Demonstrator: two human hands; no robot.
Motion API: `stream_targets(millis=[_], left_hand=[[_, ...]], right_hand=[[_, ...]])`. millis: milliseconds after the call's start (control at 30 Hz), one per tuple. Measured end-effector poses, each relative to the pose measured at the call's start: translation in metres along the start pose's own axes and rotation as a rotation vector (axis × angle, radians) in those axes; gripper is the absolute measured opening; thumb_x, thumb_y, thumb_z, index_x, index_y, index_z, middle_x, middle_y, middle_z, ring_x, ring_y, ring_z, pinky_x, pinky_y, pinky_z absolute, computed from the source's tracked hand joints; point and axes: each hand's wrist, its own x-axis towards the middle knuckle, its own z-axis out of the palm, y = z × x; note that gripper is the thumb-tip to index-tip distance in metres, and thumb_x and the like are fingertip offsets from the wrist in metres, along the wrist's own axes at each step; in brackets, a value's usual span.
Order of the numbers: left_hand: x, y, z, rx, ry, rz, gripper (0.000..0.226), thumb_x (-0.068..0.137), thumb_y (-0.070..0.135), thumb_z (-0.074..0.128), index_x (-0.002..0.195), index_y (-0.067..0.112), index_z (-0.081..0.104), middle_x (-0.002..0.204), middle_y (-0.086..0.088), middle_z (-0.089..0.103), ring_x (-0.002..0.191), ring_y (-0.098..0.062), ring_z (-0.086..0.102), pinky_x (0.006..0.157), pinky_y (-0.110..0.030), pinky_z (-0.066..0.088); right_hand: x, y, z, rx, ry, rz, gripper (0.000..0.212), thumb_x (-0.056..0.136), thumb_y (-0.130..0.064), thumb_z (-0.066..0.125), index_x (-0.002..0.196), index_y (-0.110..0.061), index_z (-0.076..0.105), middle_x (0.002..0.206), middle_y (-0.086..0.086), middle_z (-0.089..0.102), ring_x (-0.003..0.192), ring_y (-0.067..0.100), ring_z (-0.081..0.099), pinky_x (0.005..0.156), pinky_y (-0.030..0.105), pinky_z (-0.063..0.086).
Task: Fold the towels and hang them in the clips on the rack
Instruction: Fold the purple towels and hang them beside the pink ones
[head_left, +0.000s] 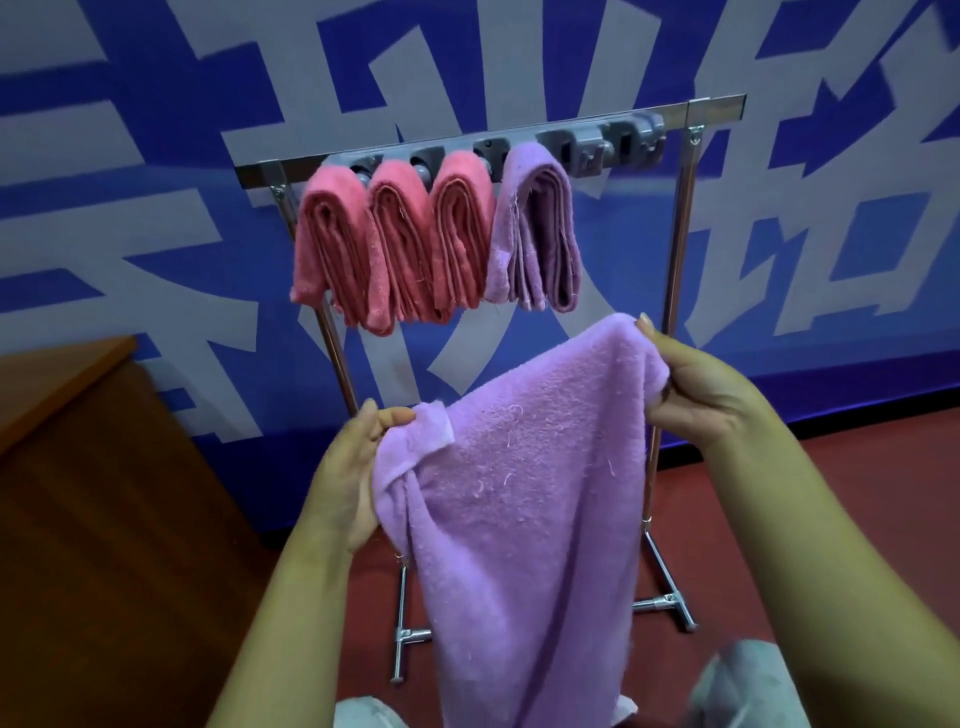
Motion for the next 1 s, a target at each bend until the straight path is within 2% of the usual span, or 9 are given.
stream_targets(millis=[67,167,233,300,433,600,767,867,1000], left_hand=[[0.0,-0.002,0.0,0.335,0.021,0.023,0.069,0.039,0.057,0.084,0.092,0.017,0.062,0.1,-0.002,0.067,0.09,-0.02,0.066,0.075,-0.025,0.053],[0.0,-0.009,0.006,0.964,0.137,0.152,0.056,0.057,0.036,0.086,0.102,0.027,0.054,0.116,0.009,0.054,0.106,-0.012,0.054,0.075,-0.014,0.04],[0.003,-0.013,0.005,1.041,0.122,0.213,0.038,0.071,0.022,0.079,0.099,0.028,0.054,0.112,0.009,0.054,0.099,-0.01,0.052,0.07,-0.013,0.038],[0.006,-0.016,0.004,0.921,0.104,0.206,0.017,0.08,0.021,0.071,0.087,0.03,0.058,0.096,0.003,0.06,0.079,-0.01,0.056,0.063,-0.02,0.041],[0.012,-0.011,-0.002,0.591,0.196,0.233,0.017,0.091,0.01,0.054,0.077,0.019,0.06,0.077,-0.004,0.06,0.073,-0.017,0.051,0.067,-0.032,0.041],[0.017,0.005,-0.008,0.183,0.201,0.268,0.034,0.096,0.002,0.041,0.073,0.019,0.058,0.061,0.01,0.063,0.061,-0.003,0.059,0.06,-0.017,0.049],[0.02,0.023,-0.017,-0.042,0.057,0.309,0.01,0.076,0.024,0.068,0.069,0.023,0.075,0.069,0.009,0.071,0.063,-0.001,0.065,0.061,-0.014,0.053],[0.027,0.029,-0.027,-0.058,0.033,0.289,0.045,0.041,0.046,0.088,0.076,0.019,0.075,0.071,0.006,0.072,0.065,-0.002,0.067,0.062,-0.016,0.054],[0.032,0.035,-0.028,-0.133,0.081,0.31,0.027,0.062,0.038,0.081,0.08,0.018,0.074,0.078,0.004,0.073,0.074,-0.006,0.068,0.07,-0.02,0.056]], right_hand=[[-0.002,-0.001,0.0,-0.006,-0.032,-0.025,0.012,0.071,-0.014,0.066,0.068,-0.006,0.075,0.072,0.007,0.071,0.067,0.014,0.07,0.061,0.027,0.059],[0.001,-0.002,-0.004,0.016,-0.03,-0.045,0.017,0.077,-0.01,0.061,0.069,-0.006,0.075,0.071,0.007,0.071,0.066,0.014,0.07,0.06,0.026,0.058],[0.001,-0.005,-0.005,0.101,-0.017,-0.041,0.011,0.066,-0.005,0.075,0.076,-0.002,0.075,0.079,0.012,0.072,0.072,0.017,0.072,0.064,0.029,0.059],[0.002,-0.007,-0.01,0.162,-0.004,-0.034,0.05,0.039,-0.002,0.091,0.086,0.0,0.074,0.092,0.016,0.072,0.082,0.021,0.072,0.07,0.035,0.06],[-0.006,-0.016,-0.012,0.096,0.128,-0.135,0.008,0.075,-0.018,0.071,0.077,-0.011,0.07,0.08,0.006,0.071,0.07,0.015,0.07,0.064,0.032,0.059],[-0.012,-0.031,-0.015,-0.019,0.17,-0.312,0.017,0.088,-0.021,0.06,0.076,-0.012,0.068,0.067,0.002,0.071,0.065,0.009,0.068,0.064,0.024,0.058],[-0.02,-0.043,-0.017,-0.08,0.149,-0.398,0.023,0.083,-0.026,0.062,0.07,-0.01,0.074,0.07,0.003,0.072,0.07,0.009,0.069,0.068,0.024,0.058],[-0.02,-0.044,-0.021,-0.149,0.17,-0.337,0.042,0.093,-0.026,0.053,0.061,-0.012,0.076,0.068,0.003,0.073,0.067,0.009,0.07,0.061,0.023,0.057],[-0.016,-0.043,-0.03,-0.203,0.132,-0.307,0.028,0.091,-0.026,0.052,0.088,-0.006,0.071,0.078,0.008,0.073,0.076,0.014,0.07,0.068,0.026,0.058]])
